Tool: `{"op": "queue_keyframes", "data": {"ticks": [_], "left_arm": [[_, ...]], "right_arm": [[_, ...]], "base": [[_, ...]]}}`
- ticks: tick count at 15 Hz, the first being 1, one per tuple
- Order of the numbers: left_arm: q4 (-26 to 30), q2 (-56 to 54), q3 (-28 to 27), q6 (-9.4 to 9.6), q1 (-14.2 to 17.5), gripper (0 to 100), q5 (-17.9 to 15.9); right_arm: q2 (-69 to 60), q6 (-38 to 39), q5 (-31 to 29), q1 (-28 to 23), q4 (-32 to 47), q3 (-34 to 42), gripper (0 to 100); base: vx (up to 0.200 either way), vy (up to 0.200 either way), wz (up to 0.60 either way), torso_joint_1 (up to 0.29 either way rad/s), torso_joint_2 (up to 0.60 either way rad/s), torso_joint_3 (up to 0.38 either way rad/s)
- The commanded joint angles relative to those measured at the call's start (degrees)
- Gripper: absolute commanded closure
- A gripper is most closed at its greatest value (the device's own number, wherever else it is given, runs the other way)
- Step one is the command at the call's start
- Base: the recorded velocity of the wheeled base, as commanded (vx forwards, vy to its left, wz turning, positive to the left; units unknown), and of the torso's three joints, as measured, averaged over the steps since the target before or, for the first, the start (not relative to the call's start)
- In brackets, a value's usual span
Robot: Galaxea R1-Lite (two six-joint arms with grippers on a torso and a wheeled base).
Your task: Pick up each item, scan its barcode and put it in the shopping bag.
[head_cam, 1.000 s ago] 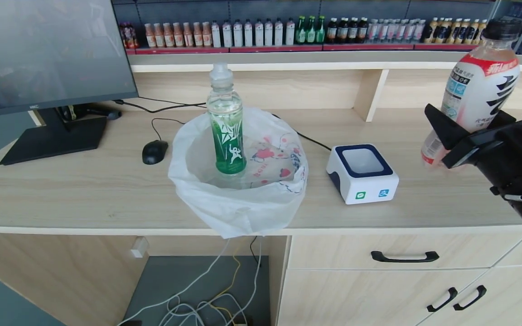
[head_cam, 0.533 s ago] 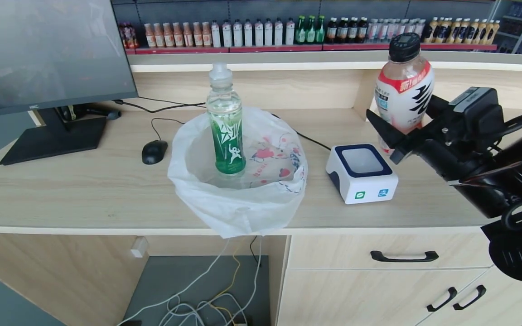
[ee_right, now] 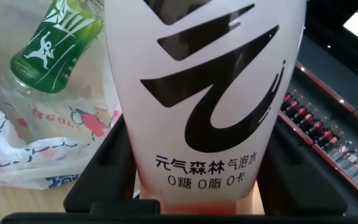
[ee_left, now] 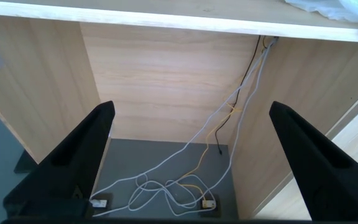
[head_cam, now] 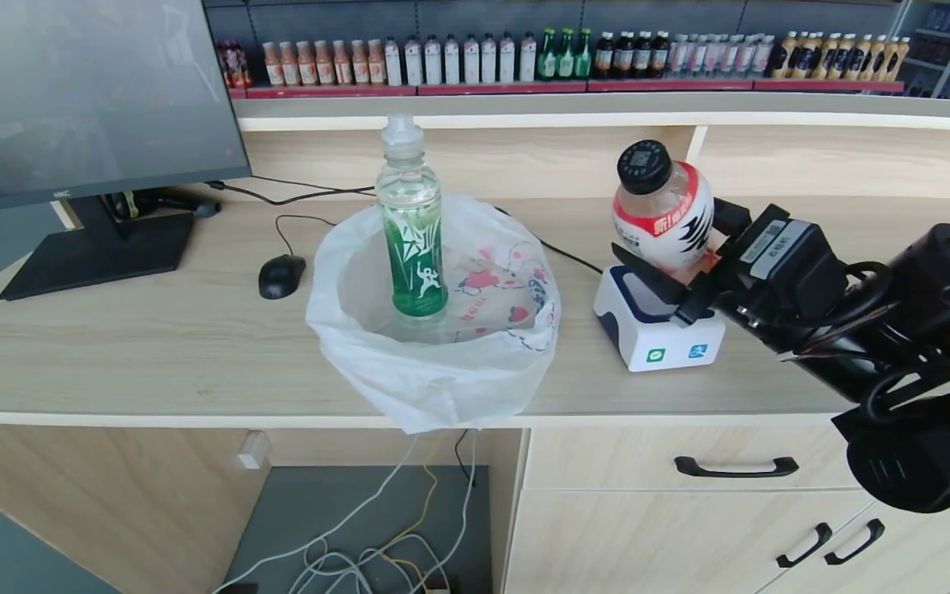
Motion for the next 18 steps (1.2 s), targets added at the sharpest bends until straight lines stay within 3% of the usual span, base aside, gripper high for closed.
{"op": "queue_keyframes", "data": {"ticks": [1, 6, 9, 18], "left_arm": [[0.00, -0.02, -0.01, -0.01, 0.01, 0, 0.03], [0.00, -0.02, -0.01, -0.01, 0.01, 0, 0.03], [0.00, -0.02, -0.01, -0.01, 0.01, 0, 0.03], [0.00, -0.02, -0.01, -0.01, 0.01, 0, -0.06]], "right_arm": [[2.01, -1.40, 1.97, -0.02, -0.03, -1.21, 100], [3.68, -4.92, 9.61, -2.22, -0.03, -1.65, 100], [3.68, -5.10, 11.72, -4.77, -0.03, -3.14, 100], [4.91, -5.27, 18.23, -5.03, -0.03, -7.62, 100]], "base": [[0.000, 0.000, 0.00, 0.000, 0.00, 0.000], [0.000, 0.000, 0.00, 0.000, 0.00, 0.000], [0.000, 0.000, 0.00, 0.000, 0.00, 0.000], [0.000, 0.000, 0.00, 0.000, 0.00, 0.000]]}}
